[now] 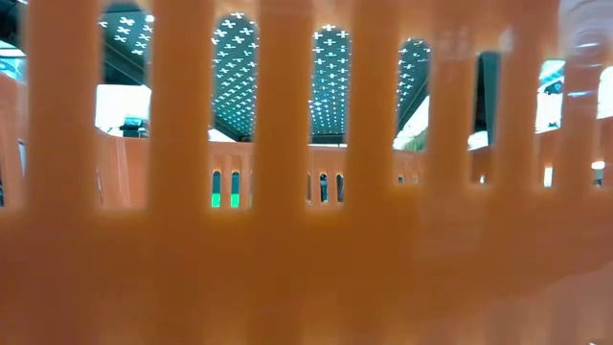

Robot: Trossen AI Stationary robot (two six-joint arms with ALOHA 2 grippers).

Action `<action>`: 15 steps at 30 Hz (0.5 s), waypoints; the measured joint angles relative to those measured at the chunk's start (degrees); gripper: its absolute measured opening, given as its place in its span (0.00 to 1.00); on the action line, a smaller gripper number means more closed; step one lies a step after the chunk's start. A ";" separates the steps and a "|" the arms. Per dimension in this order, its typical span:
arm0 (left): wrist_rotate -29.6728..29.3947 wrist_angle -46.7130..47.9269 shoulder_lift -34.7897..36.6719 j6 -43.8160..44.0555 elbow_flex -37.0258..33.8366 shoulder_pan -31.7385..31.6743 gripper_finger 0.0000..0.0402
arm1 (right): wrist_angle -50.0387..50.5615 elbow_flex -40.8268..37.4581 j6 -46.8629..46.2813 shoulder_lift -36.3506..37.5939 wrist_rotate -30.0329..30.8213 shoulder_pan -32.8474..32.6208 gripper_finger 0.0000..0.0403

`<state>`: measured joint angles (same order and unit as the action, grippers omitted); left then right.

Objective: Pick & Place Office Desk Supplies
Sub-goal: Put the yellow crayon box into the green basket

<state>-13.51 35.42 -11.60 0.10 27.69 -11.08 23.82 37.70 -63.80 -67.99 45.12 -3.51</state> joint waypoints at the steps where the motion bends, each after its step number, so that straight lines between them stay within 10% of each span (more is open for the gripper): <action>1: 0.00 -0.01 -0.01 0.00 -0.01 -0.01 0.24 | 2.11 1.58 1.09 0.00 0.01 0.24 0.09; 15: -0.01 -0.01 -0.01 0.00 -0.01 -0.01 0.24 | 16.63 19.96 22.17 0.00 -6.20 8.46 0.09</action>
<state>-13.51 35.41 -11.60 0.10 27.68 -11.09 40.45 57.67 -41.62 -67.99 38.92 4.95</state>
